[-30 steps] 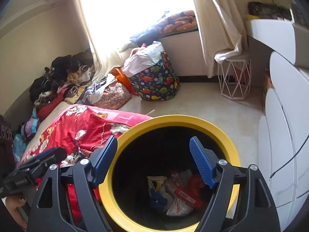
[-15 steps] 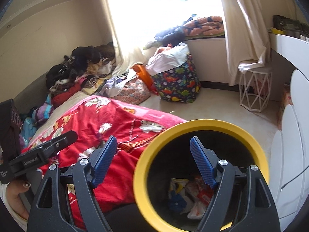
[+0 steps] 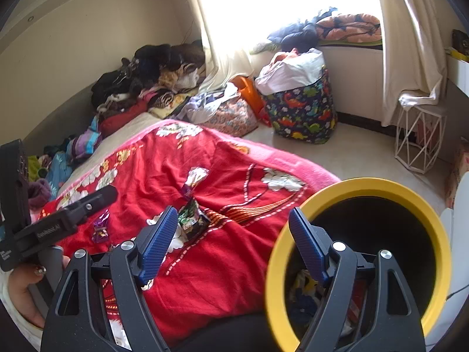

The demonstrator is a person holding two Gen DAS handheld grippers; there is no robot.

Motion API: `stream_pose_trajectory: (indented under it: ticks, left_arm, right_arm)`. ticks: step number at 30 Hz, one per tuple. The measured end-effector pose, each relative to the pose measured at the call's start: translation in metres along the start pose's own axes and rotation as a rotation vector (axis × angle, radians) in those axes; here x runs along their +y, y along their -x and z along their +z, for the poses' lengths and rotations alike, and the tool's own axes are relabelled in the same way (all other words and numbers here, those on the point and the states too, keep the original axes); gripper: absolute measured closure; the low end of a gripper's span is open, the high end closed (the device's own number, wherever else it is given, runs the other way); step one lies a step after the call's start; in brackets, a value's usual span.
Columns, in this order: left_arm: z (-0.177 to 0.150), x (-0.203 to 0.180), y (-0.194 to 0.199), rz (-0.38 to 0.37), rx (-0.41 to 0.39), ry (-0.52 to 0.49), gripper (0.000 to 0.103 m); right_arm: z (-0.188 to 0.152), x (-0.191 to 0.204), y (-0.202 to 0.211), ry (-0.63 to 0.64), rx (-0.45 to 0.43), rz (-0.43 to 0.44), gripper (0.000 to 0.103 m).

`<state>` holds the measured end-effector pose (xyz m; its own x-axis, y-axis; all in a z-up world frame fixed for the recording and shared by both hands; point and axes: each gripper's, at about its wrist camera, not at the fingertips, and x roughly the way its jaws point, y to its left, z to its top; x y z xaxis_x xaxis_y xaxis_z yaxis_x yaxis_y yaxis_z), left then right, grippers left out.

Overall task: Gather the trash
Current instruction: 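Move both tools back toward the wrappers on the bedspread, then grasp the green snack packet with the right gripper while the left gripper grasps the small red wrapper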

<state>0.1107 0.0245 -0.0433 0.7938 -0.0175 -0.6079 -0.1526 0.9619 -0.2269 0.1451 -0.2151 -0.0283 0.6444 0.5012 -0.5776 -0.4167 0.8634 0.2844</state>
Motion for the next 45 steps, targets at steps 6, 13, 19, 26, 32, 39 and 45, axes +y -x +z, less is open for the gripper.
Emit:
stream_pose_trajectory:
  ticks: [6,13,19,26,32,39,45]
  left_arm:
    - [-0.006,0.035,0.003,0.064,0.034,0.061,0.011]
    - [-0.021,0.068,0.000,0.088,0.092,0.134,0.011]
    - [-0.040,0.081,-0.009,0.087,0.158,0.168,0.011]
    - [-0.055,0.089,-0.023,0.071,0.232,0.231,0.017]
    - [-0.066,0.094,-0.033,0.059,0.273,0.281,0.024]
    - [-0.068,0.096,-0.041,0.074,0.282,0.311,0.050]
    - [-0.069,0.092,-0.041,0.061,0.290,0.297,0.064]
  right_arm:
    - [-0.001,0.010,-0.036,-0.007,0.068,0.028,0.030]
    - [-0.004,0.020,-0.078,-0.019,0.168,0.054,0.042]
    - [-0.008,0.035,-0.113,0.002,0.240,0.052,0.046]
    - [-0.015,0.040,-0.151,-0.016,0.310,0.047,0.054]
    - [-0.020,0.046,-0.163,-0.007,0.329,0.093,0.088]
    - [-0.023,0.053,-0.135,0.010,0.279,0.126,0.092]
    - [-0.028,0.052,-0.107,0.025,0.238,0.134,0.092]
